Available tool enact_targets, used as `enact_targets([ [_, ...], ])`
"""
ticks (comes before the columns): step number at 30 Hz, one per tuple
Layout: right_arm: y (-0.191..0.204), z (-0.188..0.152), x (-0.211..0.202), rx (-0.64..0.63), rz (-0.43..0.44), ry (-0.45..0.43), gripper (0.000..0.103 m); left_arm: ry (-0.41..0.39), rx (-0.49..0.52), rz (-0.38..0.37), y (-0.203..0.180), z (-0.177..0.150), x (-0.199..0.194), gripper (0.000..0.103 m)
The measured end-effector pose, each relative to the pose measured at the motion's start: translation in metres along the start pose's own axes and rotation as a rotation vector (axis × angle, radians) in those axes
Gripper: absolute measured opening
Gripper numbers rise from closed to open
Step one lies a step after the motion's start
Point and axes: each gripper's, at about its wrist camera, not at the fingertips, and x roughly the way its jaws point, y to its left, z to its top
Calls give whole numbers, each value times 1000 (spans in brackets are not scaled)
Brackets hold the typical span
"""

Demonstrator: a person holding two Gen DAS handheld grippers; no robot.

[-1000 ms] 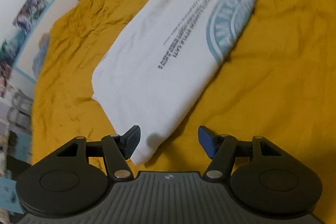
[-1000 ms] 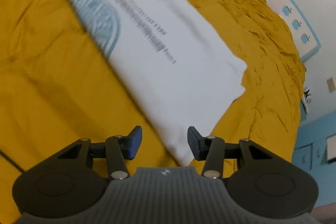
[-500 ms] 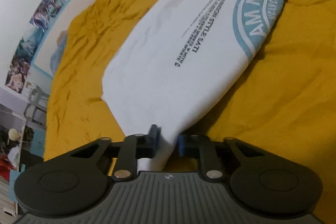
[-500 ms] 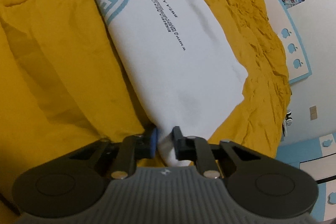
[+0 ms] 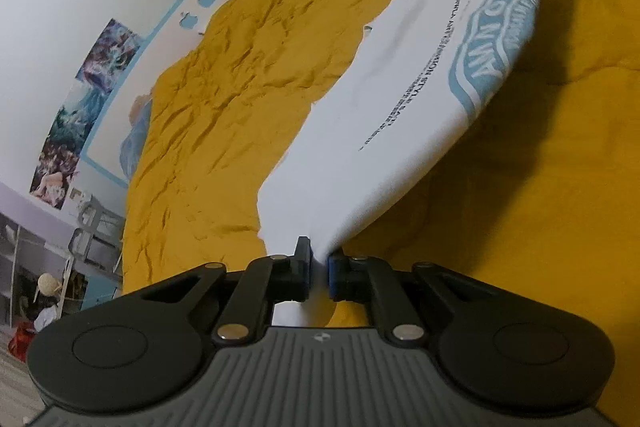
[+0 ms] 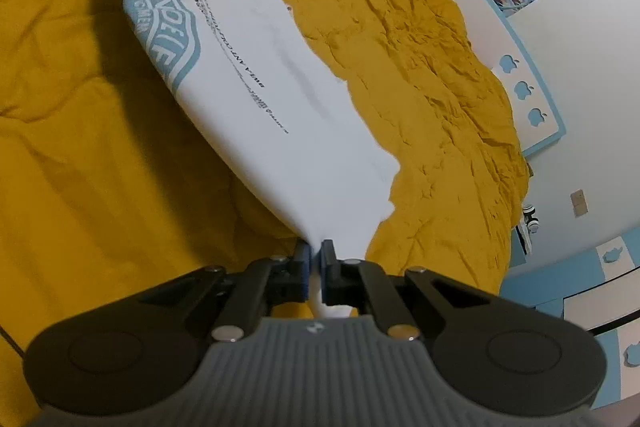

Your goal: Fold small clothes

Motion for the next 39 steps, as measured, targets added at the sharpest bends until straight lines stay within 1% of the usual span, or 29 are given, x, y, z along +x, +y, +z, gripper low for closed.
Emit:
enact_targets([
  [3,12,-10,-31,-34,41,4,0,2,29,-65,-4,-13,-25,8],
  [6,29,-24,-62,-47,110,21,0,14,65,-124,-18,-27,-48,8],
  [9,50,-39,-79,-52,164,49,0,36,79,-176,-33,-40,-57,8],
  [14,78,-56,-61,-32,209,96,0,84,78,-222,-53,-57,-33,8],
  [16,87,-61,-52,-18,223,109,0,99,58,-244,-56,-61,-22,8],
  [20,88,-67,-47,31,239,116,0,124,-3,-282,-49,-61,-12,9],
  [22,86,-67,-52,36,248,124,3,137,-28,-297,-40,-61,-14,21],
  [23,82,-67,-52,43,251,126,3,150,-45,-308,-35,-62,-15,25],
  [24,79,-69,-57,54,259,127,6,168,-56,-320,-28,-63,-15,31],
  [25,73,-70,-61,72,268,125,8,181,-58,-318,-23,-64,-17,38],
  [26,67,-71,-66,89,266,118,11,192,-52,-314,-19,-65,-19,42],
  [27,60,-72,-68,111,259,108,12,196,-47,-309,-13,-65,-21,49],
  [29,44,-72,-75,176,255,77,12,182,-74,-313,2,-63,-24,51],
  [31,27,-71,-81,247,259,50,13,168,-128,-333,21,-58,-24,54],
  [33,14,-68,-82,298,260,29,17,163,-173,-343,34,-52,-23,56],
  [35,1,-63,-77,334,256,18,21,148,-182,-361,40,-47,-22,57],
  [37,-12,-56,-65,360,236,28,21,123,-187,-381,47,-39,-20,57],
  [39,-23,-51,-53,404,227,36,22,93,-231,-417,57,-33,-19,57],
])
